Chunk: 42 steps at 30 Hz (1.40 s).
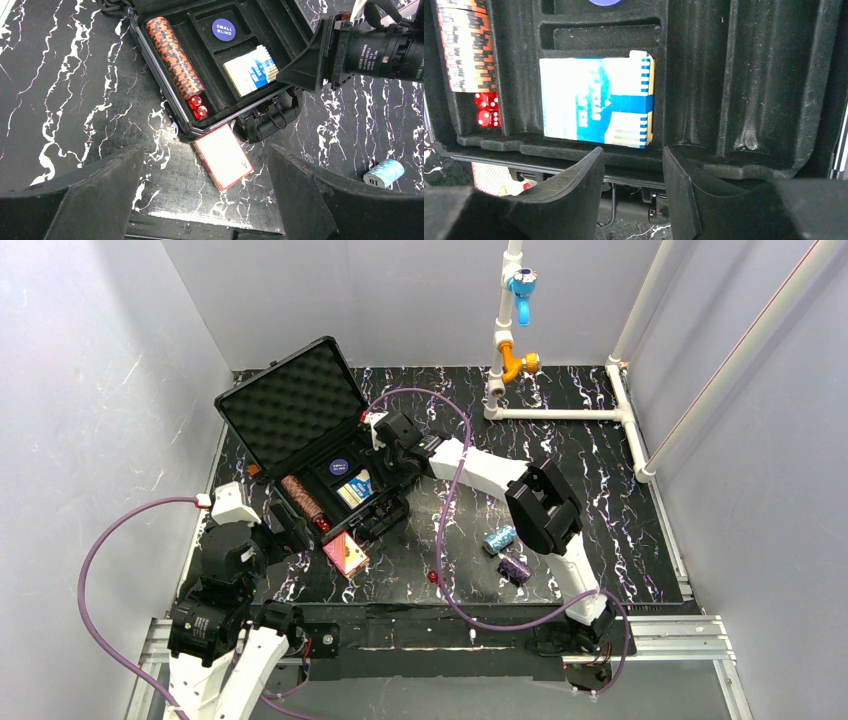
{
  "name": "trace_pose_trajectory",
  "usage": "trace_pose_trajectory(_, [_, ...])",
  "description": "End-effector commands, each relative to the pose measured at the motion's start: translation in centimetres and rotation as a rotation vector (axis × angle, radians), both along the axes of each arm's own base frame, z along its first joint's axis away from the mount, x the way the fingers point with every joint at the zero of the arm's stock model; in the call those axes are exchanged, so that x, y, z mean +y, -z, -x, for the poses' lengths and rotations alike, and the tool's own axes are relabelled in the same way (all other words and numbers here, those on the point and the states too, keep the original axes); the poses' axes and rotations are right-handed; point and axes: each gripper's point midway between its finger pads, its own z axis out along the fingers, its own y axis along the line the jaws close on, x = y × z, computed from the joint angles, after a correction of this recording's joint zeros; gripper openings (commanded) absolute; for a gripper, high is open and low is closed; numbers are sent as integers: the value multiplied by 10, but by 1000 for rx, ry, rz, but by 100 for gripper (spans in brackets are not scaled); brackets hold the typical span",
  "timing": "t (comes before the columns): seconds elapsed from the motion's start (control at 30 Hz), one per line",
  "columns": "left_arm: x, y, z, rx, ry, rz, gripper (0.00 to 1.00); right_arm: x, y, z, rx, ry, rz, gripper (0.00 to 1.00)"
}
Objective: Pack up texas hold em set
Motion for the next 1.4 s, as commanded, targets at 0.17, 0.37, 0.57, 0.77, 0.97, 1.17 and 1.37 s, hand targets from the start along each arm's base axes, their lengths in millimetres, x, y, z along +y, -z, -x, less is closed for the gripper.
trace_pose_trajectory(0.17, [3, 5, 1, 24, -14, -13, 91, 34, -71, -8, -90, -60, -163, 45])
trace_pose_trajectory(0.37, [3, 6, 1, 27, -16, -15, 91, 53, -70, -14, -79, -71, -212, 39])
trace_pose_trajectory(0.57, [4, 6, 1, 27, -19, -16, 91, 54, -35, -21, -59, -53, -163, 36])
trace_pose_trajectory(0.77, [4, 6, 1, 26, -19, -17, 91, 26, 29, -11, -1, -9, -28, 35])
trace_pose_trajectory(0.97, [4, 6, 1, 27, -18, -16, 91, 4, 60, -8, 19, 7, 52, 35])
trace_pose_trajectory(1.17, [4, 6, 1, 27, -18, -15, 92, 7, 43, -9, 1, -3, 23, 36])
trace_pose_trajectory(1.37, [3, 6, 1, 29, -14, -15, 91, 26, 0, -3, -39, -51, -42, 38])
